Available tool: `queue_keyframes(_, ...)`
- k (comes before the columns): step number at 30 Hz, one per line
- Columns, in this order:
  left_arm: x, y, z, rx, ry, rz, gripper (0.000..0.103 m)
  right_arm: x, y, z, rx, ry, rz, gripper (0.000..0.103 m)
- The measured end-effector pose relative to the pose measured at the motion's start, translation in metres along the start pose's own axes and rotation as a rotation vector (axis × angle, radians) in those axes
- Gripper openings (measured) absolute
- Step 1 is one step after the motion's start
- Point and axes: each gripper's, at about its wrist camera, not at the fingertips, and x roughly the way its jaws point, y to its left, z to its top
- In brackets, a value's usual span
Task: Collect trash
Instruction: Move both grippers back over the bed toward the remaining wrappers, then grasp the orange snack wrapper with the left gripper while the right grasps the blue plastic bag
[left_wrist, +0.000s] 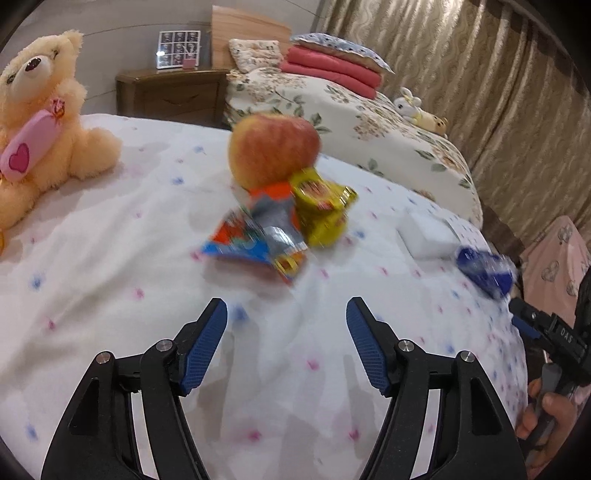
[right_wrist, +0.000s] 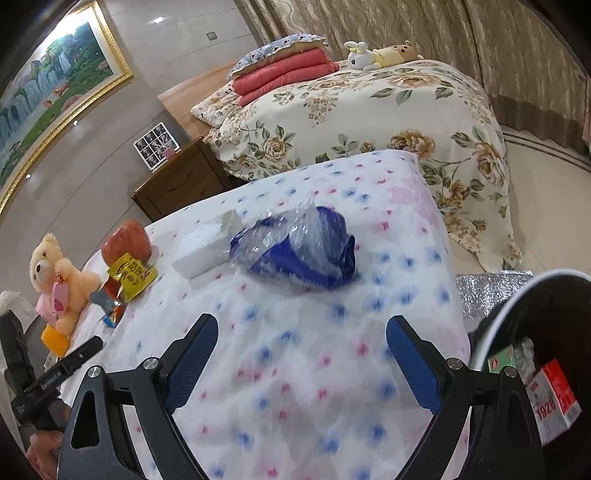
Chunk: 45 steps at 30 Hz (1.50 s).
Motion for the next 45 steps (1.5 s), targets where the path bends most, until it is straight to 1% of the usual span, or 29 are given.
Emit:
queue_keyframes(4, 0.007, 0.007, 0.016, -0.010, -0.025, 0.014, 0.071, 0.009, -0.003, 0.007, 0.011, 0.007, 0.006, 0.094)
queue_keyframes(8, 0.019, 0.011, 0.027, -0.010, -0.030, 0.028, 0.071, 0.017, -0.003, 0.013, 0.014, 0.009, 0.012, 0.094)
queue_keyframes(11, 0.028, 0.013, 0.030, -0.009, -0.026, 0.036, 0.071, 0.022, -0.003, 0.016, 0.016, 0.005, 0.010, 0.094)
queue_keyframes(13, 0.034, 0.014, 0.030, -0.009, -0.010, 0.036, 0.068, 0.024, -0.003, 0.018, 0.016, 0.004, 0.009, 0.093)
queue_keyframes(15, 0.039, 0.014, 0.029, -0.009, 0.011, 0.027, 0.049, 0.025, -0.003, 0.018, 0.005, 0.002, 0.007, 0.092)
queue_keyframes(16, 0.041, 0.014, 0.029, -0.008, 0.020, 0.021, 0.044, 0.026, -0.002, 0.018, 0.000, 0.002, 0.003, 0.088)
queue_keyframes(17, 0.041, 0.013, 0.029, -0.004, 0.022, 0.019, 0.033, 0.026, -0.001, 0.018, -0.007, 0.003, -0.005, 0.084)
queue_keyframes(18, 0.041, 0.012, 0.029, 0.000, 0.024, 0.016, 0.025, 0.027, 0.000, 0.018, -0.012, 0.005, -0.010, 0.075)
queue_keyframes(19, 0.042, 0.011, 0.029, 0.007, 0.030, 0.009, 0.021, 0.027, 0.001, 0.018, -0.016, 0.007, -0.013, 0.064)
queue_keyframes(20, 0.042, 0.010, 0.028, 0.011, 0.032, 0.005, 0.012, 0.028, 0.001, 0.018, -0.018, 0.009, -0.014, 0.064)
queue_keyframes(22, 0.041, 0.008, 0.027, 0.019, 0.032, -0.004, 0.008, 0.026, 0.003, 0.017, -0.025, 0.003, -0.015, 0.061)
queue_keyframes(23, 0.039, 0.008, 0.027, 0.022, 0.028, -0.009, 0.004, 0.024, 0.003, 0.016, -0.027, 0.001, -0.014, 0.059)
queue_keyframes(24, 0.037, 0.008, 0.026, 0.025, 0.026, -0.013, 0.002, 0.024, 0.003, 0.015, -0.027, 0.000, -0.011, 0.058)
queue_keyframes(29, 0.026, 0.008, 0.018, 0.024, 0.018, -0.027, 0.001, 0.012, 0.006, 0.004, -0.018, -0.001, 0.017, 0.057)
queue_keyframes(34, 0.011, 0.001, 0.003, 0.022, 0.019, -0.058, 0.001, -0.005, 0.012, -0.013, -0.005, -0.003, 0.044, 0.057)
queue_keyframes(40, -0.003, -0.022, -0.019, 0.048, 0.041, -0.113, 0.001, -0.027, 0.014, -0.030, 0.012, -0.012, 0.060, 0.057)
queue_keyframes(45, -0.014, -0.046, -0.034, 0.084, 0.055, -0.166, 0.001, -0.046, 0.007, -0.041, 0.028, -0.030, 0.057, 0.057)
